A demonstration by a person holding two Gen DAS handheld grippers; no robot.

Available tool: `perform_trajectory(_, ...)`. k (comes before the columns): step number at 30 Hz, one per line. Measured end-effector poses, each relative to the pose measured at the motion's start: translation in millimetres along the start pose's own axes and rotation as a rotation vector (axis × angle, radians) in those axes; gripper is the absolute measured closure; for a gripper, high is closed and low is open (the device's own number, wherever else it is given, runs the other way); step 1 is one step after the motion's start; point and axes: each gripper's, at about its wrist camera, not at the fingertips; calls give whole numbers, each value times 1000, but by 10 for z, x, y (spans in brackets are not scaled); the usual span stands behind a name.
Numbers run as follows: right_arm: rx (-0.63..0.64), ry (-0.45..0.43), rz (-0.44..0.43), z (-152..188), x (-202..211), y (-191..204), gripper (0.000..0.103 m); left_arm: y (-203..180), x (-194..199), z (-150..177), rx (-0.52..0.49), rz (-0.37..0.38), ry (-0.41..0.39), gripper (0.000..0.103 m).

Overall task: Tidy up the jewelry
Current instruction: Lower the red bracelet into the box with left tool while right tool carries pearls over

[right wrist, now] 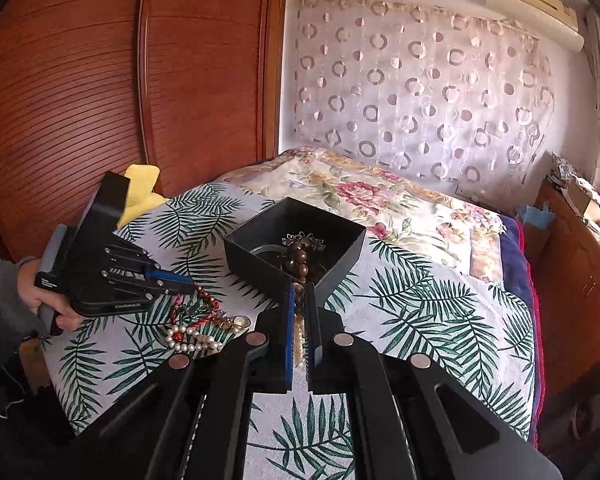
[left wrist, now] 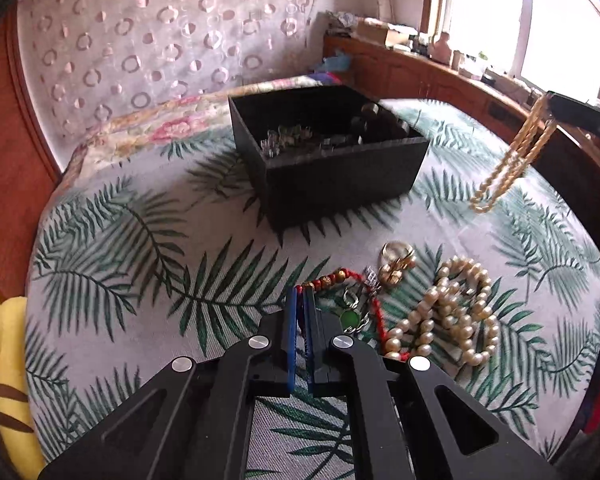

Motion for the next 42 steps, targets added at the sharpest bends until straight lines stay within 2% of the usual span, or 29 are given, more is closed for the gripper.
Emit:
perform_trajectory(10, 18, -23, 3, -75, 88, 66, 98, -29, 637, -219, 24, 13, -158, 101)
perform_trajectory(21, 46, -59, 18, -254, 180, 124, 98, 16, 967, -451, 64, 28, -251, 101)
perform_trajectory(30, 60, -66, 17, -376, 140, 115, 98, 46, 938, -590, 73, 2, -267, 101)
perform_trajectory(42, 61, -62, 42, -868, -244, -121, 98, 121, 563, -928, 113, -38, -239, 101)
Point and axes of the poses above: each gripper's, at about its wrist camera, not at the fingertips, and x roughly against the way its jaws point, y to its left, z to its underside, and after that the axes turned 10 degrees about -z, right-handed
